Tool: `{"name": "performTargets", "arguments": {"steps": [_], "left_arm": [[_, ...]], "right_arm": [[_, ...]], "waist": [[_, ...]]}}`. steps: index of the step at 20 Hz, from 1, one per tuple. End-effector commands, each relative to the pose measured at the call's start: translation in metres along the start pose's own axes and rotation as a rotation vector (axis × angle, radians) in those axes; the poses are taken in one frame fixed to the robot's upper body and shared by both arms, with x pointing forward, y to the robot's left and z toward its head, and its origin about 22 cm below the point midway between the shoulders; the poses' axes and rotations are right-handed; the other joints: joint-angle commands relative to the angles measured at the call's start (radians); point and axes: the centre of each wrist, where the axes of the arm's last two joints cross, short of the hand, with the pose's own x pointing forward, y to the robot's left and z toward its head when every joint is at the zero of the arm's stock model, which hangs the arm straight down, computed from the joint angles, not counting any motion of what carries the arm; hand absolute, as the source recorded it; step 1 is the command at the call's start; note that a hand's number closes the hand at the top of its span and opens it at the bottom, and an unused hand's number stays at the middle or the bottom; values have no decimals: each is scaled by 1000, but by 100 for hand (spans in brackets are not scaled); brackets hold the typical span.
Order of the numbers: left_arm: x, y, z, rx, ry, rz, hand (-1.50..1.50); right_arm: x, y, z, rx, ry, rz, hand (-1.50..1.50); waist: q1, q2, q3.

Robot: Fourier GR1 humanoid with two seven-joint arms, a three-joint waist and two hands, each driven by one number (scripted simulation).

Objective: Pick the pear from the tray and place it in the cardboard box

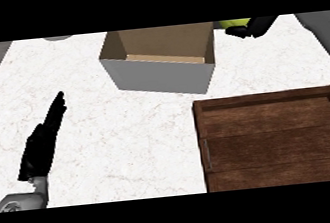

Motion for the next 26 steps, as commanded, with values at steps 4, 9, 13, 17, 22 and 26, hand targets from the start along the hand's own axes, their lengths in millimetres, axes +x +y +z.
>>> {"name": "performTargets", "arguments": {"steps": [4,9,13,17,22,26], "left_arm": [[-7,-1,6,6,22,-8,0],[-17,1,7,27,4,9,0],[-8,2,13,14,0,4,0],[8,2,-8,20,6,4,0],[-7,-7,0,12,-8,3,0],[-9,-6,3,-5,-5,-1,0]], "right_arm": [[20,54,-73,83,6,2,150],[36,80,-107,144,34,18,150],[20,101,-101,188,67,36,150],[33,144,-124,244,119,62,150],[14,175,-111,223,223,-11,-150],[19,168,-116,200,200,-55,-150]], "waist": [[-21,-6,-1],[-22,-6,-2],[-7,-1,-1],[-17,-1,-1],[5,8,-2],[5,8,-1]]}}
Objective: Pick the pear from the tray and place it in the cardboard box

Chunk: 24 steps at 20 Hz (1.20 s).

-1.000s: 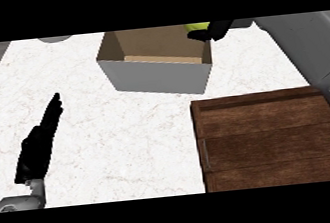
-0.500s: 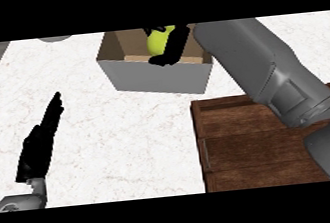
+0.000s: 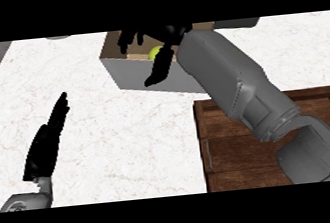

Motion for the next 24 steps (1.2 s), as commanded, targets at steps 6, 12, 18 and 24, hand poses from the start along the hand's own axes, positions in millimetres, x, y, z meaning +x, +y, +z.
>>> {"name": "performTargets", "arguments": {"steps": [6,12,18,24], "left_arm": [[5,12,-4,1,0,-5,0],[4,-6,0,2,-13,23,0],[9,1,-3,-10,-36,-9,0],[16,-7,-6,-17,-57,7,0]], "right_arm": [[-15,20,7,-214,-27,-338,-150],[-19,-23,20,-343,-40,-569,-150],[-46,-68,62,-508,24,-681,-150],[-83,-113,135,-657,78,-690,-150]], "waist": [[0,1,1],[4,7,1],[18,18,1],[35,36,3]]}}
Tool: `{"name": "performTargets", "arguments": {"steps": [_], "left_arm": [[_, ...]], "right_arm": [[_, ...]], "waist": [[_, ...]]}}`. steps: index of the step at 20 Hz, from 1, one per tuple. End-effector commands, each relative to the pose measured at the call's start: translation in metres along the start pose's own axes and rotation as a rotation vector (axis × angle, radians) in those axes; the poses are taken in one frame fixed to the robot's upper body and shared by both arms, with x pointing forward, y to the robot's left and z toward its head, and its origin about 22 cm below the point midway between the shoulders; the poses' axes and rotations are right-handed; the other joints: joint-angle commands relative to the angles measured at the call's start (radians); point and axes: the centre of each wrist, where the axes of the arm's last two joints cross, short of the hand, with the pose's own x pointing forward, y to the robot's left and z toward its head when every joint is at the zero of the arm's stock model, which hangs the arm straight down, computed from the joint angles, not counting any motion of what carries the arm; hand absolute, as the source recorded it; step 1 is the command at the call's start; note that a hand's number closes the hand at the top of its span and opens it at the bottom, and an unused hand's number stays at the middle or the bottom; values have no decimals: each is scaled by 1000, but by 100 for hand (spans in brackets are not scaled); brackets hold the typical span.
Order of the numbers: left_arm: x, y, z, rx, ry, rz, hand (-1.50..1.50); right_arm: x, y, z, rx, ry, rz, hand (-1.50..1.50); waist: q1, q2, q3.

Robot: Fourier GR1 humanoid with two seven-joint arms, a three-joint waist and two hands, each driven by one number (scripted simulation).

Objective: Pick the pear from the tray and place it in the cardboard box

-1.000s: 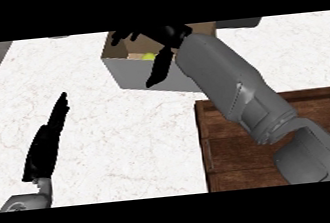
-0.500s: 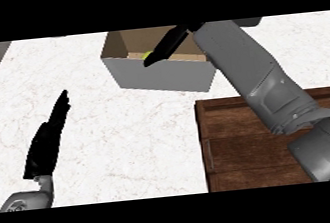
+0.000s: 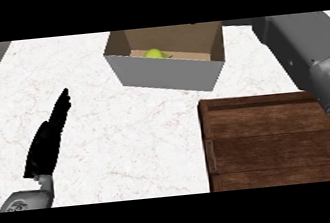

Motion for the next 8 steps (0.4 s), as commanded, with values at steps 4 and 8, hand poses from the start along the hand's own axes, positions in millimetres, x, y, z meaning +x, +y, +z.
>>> {"name": "performTargets", "arguments": {"steps": [4,8], "left_arm": [[3,-6,1,-13,-11,15,0],[2,-5,1,-23,-34,3,0]], "right_arm": [[21,-92,38,-86,-21,-34,-150],[18,-113,54,-74,-33,9,-150]], "waist": [[20,13,3],[43,27,4]]}}
